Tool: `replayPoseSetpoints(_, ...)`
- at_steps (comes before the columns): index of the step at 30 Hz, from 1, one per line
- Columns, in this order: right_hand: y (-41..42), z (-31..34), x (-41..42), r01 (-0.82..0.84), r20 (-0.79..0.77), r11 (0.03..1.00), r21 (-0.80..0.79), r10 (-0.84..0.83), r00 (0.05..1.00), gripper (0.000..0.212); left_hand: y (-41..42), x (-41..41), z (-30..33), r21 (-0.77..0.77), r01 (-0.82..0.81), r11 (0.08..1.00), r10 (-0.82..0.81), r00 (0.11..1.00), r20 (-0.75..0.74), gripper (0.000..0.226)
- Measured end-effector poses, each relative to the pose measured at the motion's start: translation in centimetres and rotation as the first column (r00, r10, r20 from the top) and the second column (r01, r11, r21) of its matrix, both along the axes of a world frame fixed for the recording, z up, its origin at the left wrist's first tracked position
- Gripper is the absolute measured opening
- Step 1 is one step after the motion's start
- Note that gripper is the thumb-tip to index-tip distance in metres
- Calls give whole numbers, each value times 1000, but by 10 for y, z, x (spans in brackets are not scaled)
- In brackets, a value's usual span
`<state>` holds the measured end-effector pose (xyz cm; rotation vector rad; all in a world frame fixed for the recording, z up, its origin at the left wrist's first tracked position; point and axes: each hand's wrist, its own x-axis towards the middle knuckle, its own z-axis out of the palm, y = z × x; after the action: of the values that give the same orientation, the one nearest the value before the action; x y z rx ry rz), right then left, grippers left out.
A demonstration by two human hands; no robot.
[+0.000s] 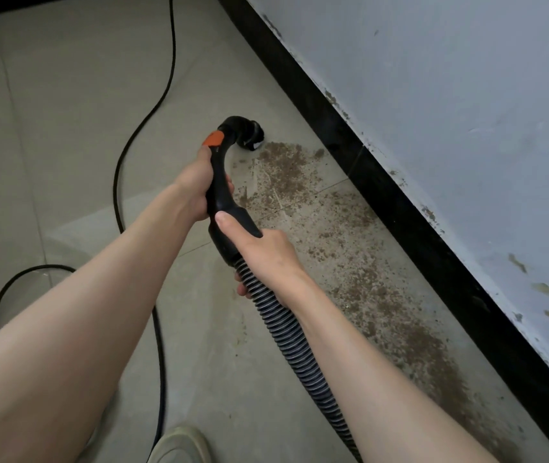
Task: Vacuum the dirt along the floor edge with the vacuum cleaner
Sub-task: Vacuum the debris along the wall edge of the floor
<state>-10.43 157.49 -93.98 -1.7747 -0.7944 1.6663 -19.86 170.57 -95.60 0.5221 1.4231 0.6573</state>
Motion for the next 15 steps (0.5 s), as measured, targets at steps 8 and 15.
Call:
replayPoseSetpoints(8,-14,-4,22,104,13,994,-15,-104,994,64,-5,40,-2,-3,114,994,-114,994,-3,44)
replayPoseSetpoints(15,-37,-6,43,179,24,984,-10,-178,984,65,-20,74,-3,-3,192,981,-192,981,-24,42)
